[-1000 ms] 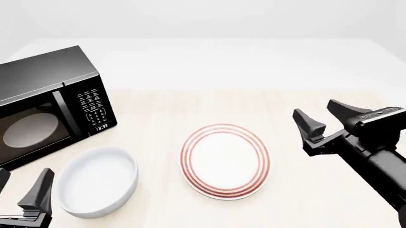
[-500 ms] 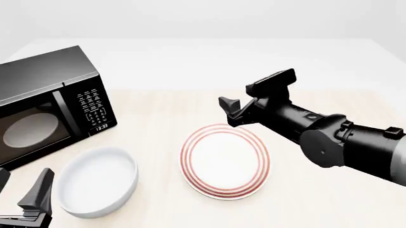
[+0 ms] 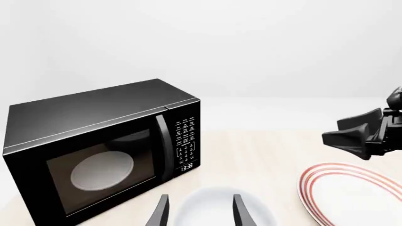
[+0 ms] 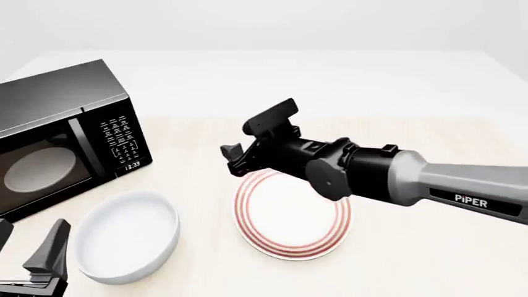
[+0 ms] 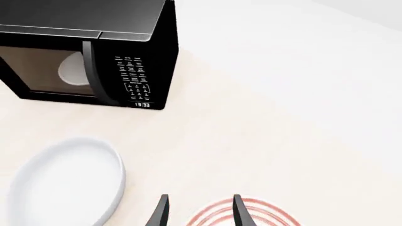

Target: Put the white bowl to the right of the plate.

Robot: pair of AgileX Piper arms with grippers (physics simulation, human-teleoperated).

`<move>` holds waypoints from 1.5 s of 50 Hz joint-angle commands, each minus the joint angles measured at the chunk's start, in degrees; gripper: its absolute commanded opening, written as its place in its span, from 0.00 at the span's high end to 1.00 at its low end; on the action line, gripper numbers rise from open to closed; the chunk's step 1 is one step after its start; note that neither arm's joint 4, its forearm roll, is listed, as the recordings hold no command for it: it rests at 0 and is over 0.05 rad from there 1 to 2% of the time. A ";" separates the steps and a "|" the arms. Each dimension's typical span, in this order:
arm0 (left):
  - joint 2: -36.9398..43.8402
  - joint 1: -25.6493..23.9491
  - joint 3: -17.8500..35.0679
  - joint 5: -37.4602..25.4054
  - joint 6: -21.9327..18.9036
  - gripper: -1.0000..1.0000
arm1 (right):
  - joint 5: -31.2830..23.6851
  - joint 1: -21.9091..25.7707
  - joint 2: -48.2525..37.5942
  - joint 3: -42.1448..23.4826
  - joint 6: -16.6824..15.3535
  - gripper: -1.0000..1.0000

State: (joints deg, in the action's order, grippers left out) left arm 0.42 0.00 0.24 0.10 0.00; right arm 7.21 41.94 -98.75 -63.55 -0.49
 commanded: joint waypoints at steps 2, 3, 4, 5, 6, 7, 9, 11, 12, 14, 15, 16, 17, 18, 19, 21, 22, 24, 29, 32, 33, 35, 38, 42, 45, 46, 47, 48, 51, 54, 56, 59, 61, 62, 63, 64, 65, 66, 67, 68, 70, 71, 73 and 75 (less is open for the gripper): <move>0.00 0.00 0.00 0.00 0.00 0.00 | -4.58 3.43 -5.51 -6.61 0.25 0.00; 0.00 0.00 0.00 0.00 0.00 0.00 | -4.86 3.91 -5.49 -6.91 0.50 0.00; 0.00 0.00 0.00 0.00 0.00 0.00 | -5.38 4.26 -5.58 -7.40 0.72 0.00; 0.00 0.00 0.00 0.00 0.00 0.00 | -5.92 4.69 -5.82 -8.00 0.68 0.00; 0.00 0.00 0.00 0.00 0.00 0.00 | -6.17 4.89 -6.05 -8.33 0.53 0.00; 0.00 0.00 0.00 0.00 0.00 0.00 | -6.36 5.17 -6.68 -8.71 0.54 0.00; 0.00 0.00 0.00 0.00 0.00 0.00 | -7.12 5.91 -7.33 -9.59 0.46 0.00; 0.00 0.00 0.00 0.00 0.00 0.00 | -7.79 6.16 -7.97 -10.36 0.51 0.00; 0.00 0.00 0.00 0.00 0.00 0.00 | -8.14 6.37 -8.30 -10.75 0.43 0.00; 0.00 0.00 0.00 0.00 0.00 0.00 | -9.39 6.54 -9.33 -12.18 0.70 0.00; 0.00 0.00 0.00 0.00 0.00 0.00 | -9.60 6.69 -9.50 -12.45 0.75 0.00; 0.00 0.00 0.00 0.00 0.00 0.00 | -9.87 6.74 -9.77 -12.75 0.82 0.00; 0.00 0.00 0.00 0.00 0.00 0.00 | -10.18 6.79 -10.07 -13.12 0.93 0.00; 0.00 0.00 0.00 0.00 0.00 0.00 | -10.23 7.02 -10.17 -13.26 1.15 0.00; 0.00 0.00 0.00 0.00 0.00 0.00 | -10.56 7.54 -10.67 -13.64 1.56 0.00; 0.00 0.00 0.00 0.00 0.00 0.00 | -11.06 7.68 -11.46 -14.36 1.40 0.00; 0.00 0.00 0.00 0.00 0.00 0.00 | -11.07 7.73 -11.49 -14.47 1.40 0.00; 0.00 0.00 0.00 0.00 0.00 0.00 | -11.47 7.89 -11.98 -15.02 1.74 0.00; 0.00 0.00 0.00 0.00 0.00 0.00 | -11.82 8.05 -13.35 -15.90 2.49 0.00; 0.00 0.00 0.00 0.00 0.00 0.00 | -12.15 8.76 -14.60 -16.71 2.80 0.00; 0.00 0.00 0.00 0.00 0.00 0.00 | -12.26 8.83 -14.88 -17.02 2.78 0.00; 0.00 0.00 0.00 0.00 0.00 0.00 | -12.51 9.08 -15.09 -17.55 3.15 0.00; 0.00 0.00 0.00 0.00 0.00 0.00 | -12.98 9.46 -15.41 -18.28 3.41 0.00; 0.00 0.00 0.00 0.00 0.00 0.00 | -13.38 9.89 -16.56 -19.54 3.48 0.00; 0.00 0.00 0.00 0.00 0.00 0.00 | -13.74 10.44 -17.74 -20.86 3.53 0.00; 0.00 0.00 0.00 0.00 0.00 0.00 | -13.85 10.56 -17.89 -21.14 3.69 0.00; 0.00 0.00 0.00 0.00 0.00 0.00 | -14.01 10.64 -18.05 -21.45 3.73 0.00; 0.00 0.00 0.00 0.00 0.00 0.00 | -14.09 10.60 -18.37 -21.82 3.74 0.00; 0.00 0.00 0.00 0.00 0.00 0.00 | -14.08 10.93 -19.01 -22.32 3.96 0.00; 0.00 0.00 0.00 0.00 0.00 0.00 | -13.93 11.20 -19.70 -22.74 4.23 0.00; 0.00 0.00 0.00 0.00 0.00 0.00 | -14.04 11.21 -20.19 -23.21 4.39 0.00; 0.00 0.00 0.00 0.00 0.00 0.00 | -14.01 10.53 -20.93 -23.89 4.44 0.00; 0.00 0.00 0.00 0.00 0.00 0.00 | -13.93 10.51 -21.55 -24.16 4.67 0.00; 0.00 0.00 0.00 0.00 0.00 0.00 | -13.94 10.49 -21.75 -24.33 4.74 0.00; 0.00 0.00 0.00 0.00 0.00 0.00 | -14.05 10.63 -21.90 -24.53 4.98 0.00; 0.00 0.00 0.00 0.00 0.00 0.00 | -14.22 10.64 -22.18 -24.85 4.83 0.00; 0.00 0.00 0.00 0.00 0.00 0.00 | -14.28 10.76 -22.18 -24.91 5.01 0.00; 0.00 0.00 0.00 0.00 0.00 0.00 | -14.39 10.74 -22.46 -25.22 5.12 0.00; 0.00 0.00 0.00 0.00 0.00 0.00 | -14.43 10.80 -22.70 -25.43 5.20 0.00; 0.00 0.00 0.00 0.00 0.00 0.00 | -14.13 10.75 -23.40 -25.80 5.66 0.00; 0.00 0.00 0.00 0.00 0.00 0.00 | -13.95 10.60 -24.07 -26.16 5.96 0.00; 0.00 0.00 0.00 0.00 0.00 0.00 | -13.95 10.60 -24.07 -26.16 5.96 0.00; 0.00 0.00 0.00 0.00 0.00 0.00 | -13.90 10.91 -25.04 -26.80 6.27 0.00; 0.00 0.00 0.00 0.00 0.00 0.00 | -14.02 11.00 -25.60 -27.23 6.45 0.00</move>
State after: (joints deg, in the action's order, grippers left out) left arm 0.42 0.00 0.24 0.10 0.00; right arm -6.74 52.64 -121.53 -88.68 4.89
